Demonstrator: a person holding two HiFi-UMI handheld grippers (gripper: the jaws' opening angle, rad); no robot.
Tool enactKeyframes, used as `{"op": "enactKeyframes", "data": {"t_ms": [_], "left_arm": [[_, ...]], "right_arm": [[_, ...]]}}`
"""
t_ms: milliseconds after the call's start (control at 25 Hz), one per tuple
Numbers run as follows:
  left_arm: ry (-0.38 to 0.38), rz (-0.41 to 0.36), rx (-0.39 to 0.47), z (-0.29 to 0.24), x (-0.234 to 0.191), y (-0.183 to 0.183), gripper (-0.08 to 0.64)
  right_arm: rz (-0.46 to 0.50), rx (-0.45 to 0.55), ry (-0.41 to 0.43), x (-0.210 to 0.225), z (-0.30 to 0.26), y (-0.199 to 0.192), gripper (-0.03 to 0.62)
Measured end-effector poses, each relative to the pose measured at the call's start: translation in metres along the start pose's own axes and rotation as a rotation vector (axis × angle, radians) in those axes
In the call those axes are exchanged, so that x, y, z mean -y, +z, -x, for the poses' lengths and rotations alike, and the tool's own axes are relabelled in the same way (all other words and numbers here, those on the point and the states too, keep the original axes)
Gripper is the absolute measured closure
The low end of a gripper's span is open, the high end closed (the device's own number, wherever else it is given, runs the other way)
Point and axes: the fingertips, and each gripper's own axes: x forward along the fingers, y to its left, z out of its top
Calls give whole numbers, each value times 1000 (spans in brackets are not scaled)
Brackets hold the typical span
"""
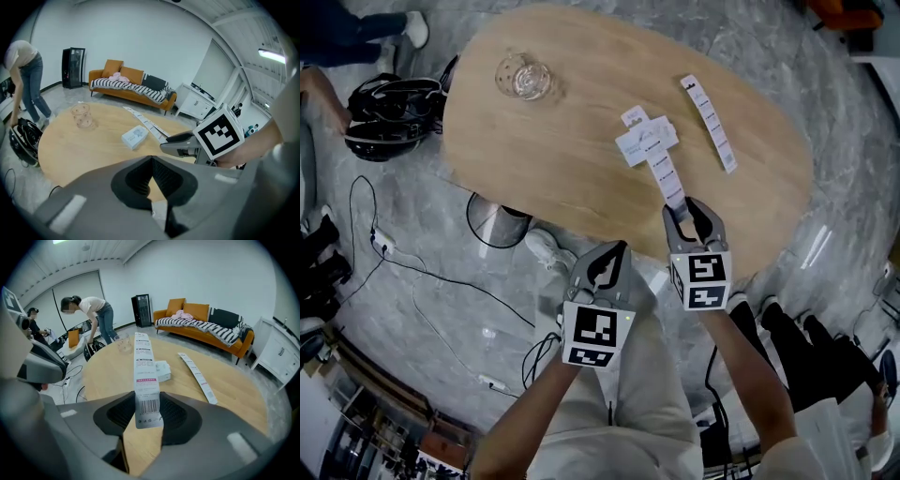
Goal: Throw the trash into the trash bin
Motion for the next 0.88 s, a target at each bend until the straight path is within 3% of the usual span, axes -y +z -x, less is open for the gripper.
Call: {"op": "enactKeyframes", "data": {"t_ms": [520,880], "left_arm": [[155,130,57,53,-85,-30,560],[250,215,76,93,-141,-70,560]], "right_arm": [[151,-13,172,-123,-25,31,405],[198,-36,263,-213,-34,32,405]]}}
